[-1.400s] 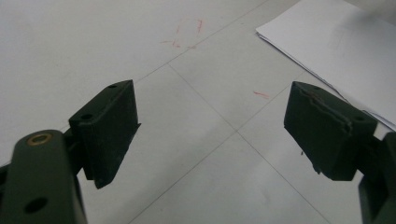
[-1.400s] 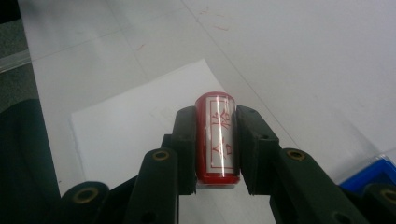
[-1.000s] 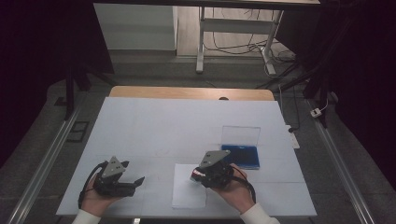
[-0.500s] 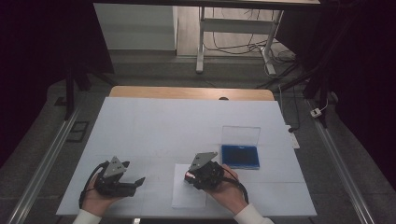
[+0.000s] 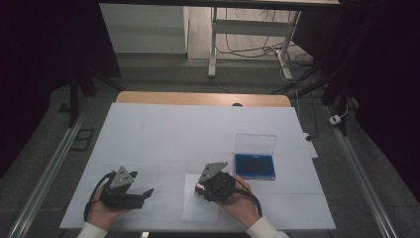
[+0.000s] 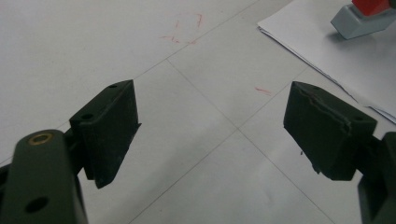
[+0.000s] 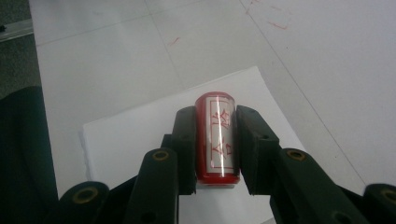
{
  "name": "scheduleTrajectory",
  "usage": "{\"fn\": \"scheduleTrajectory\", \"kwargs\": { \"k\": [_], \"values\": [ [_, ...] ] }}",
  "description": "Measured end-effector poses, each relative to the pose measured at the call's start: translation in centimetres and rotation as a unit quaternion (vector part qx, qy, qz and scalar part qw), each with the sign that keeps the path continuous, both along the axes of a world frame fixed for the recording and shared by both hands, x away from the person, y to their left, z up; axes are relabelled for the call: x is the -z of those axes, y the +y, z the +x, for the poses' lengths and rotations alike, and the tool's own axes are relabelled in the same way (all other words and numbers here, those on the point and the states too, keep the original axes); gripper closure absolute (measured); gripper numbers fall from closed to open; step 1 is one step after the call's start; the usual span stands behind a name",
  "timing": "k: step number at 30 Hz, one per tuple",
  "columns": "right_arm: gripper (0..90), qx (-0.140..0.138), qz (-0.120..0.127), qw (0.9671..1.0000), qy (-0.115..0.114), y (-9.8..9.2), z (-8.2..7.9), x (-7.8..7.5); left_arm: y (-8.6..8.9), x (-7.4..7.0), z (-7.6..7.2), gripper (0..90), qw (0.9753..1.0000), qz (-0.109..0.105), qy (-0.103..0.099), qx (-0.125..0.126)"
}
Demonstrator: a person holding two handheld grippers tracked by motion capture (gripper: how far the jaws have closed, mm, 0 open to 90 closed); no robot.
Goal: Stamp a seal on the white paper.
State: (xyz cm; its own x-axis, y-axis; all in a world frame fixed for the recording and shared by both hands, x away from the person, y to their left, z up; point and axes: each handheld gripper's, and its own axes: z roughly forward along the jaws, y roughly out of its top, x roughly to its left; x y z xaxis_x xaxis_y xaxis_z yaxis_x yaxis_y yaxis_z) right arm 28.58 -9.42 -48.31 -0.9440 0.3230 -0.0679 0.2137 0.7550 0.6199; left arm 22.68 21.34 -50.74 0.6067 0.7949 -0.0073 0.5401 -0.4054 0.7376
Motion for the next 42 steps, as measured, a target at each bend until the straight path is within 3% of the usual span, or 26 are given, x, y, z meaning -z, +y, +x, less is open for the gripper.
{"fn": "scheduleTrajectory", "kwargs": {
  "k": [18, 26, 42],
  "values": [
    [69.8, 0.0, -0.01, 1.0, 0.001, 0.1, 0.2, 0.7, 0.0, 0.0, 0.0, 18.4, 1.0, 0.002, 0.0, -0.001],
    [69.8, -0.001, -0.009, 1.0, 0.002, 0.2, 0.2, 0.9, 0.0, 0.0, 0.0, 18.4, 1.0, -0.008, 0.002, 0.0],
    [70.1, 0.01, -0.005, 0.9999, 0.007, 0.1, 0.4, 1.1, 0.2, 0.1, 0.1, 18.3, 1.0, -0.007, 0.006, -0.002]
  ]
}}
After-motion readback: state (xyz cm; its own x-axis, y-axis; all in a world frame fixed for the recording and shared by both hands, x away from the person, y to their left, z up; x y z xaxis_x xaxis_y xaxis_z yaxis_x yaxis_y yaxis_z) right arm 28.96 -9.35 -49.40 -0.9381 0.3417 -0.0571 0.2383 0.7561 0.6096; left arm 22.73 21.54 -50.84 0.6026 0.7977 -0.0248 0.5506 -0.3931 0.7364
